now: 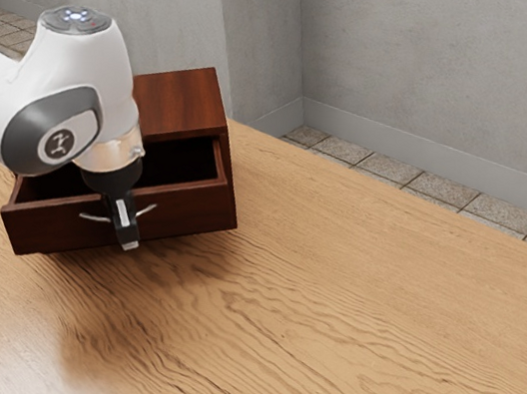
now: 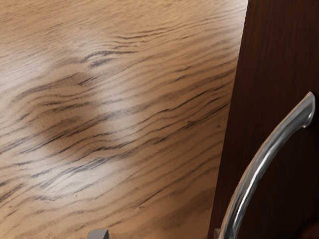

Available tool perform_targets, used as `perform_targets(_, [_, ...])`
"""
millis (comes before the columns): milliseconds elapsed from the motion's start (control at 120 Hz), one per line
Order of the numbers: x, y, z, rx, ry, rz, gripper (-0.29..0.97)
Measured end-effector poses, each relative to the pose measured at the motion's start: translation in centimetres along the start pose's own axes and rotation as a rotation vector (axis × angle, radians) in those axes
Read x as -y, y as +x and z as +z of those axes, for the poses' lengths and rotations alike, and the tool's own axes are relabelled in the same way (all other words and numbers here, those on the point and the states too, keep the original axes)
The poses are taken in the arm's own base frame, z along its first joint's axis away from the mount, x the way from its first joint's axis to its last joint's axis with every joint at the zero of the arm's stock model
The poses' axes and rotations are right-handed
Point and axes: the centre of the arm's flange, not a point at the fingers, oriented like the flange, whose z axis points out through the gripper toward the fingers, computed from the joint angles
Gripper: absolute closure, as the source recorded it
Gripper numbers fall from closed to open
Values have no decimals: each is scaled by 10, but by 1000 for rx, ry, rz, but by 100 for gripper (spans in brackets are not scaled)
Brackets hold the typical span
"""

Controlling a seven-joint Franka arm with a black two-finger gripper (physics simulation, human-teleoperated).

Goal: Pull the drawer handle with one arm to open the drawer

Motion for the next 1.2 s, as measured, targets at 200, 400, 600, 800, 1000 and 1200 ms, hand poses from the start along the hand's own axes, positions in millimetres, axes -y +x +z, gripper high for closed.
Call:
perform_targets(200, [11,3,-3,6,5,0,46])
perform_targets(400, [22,7,-9,16,7,1,45])
perform_targets(600, [30,9,-13,22,9,1,44])
perform_targets(800, [39,13,-15,27,13,0,42])
perform_targets(1000, [46,17,-18,30,9,-2,42])
perform_targets(1200, [49,18,-22,38,11,-8,37])
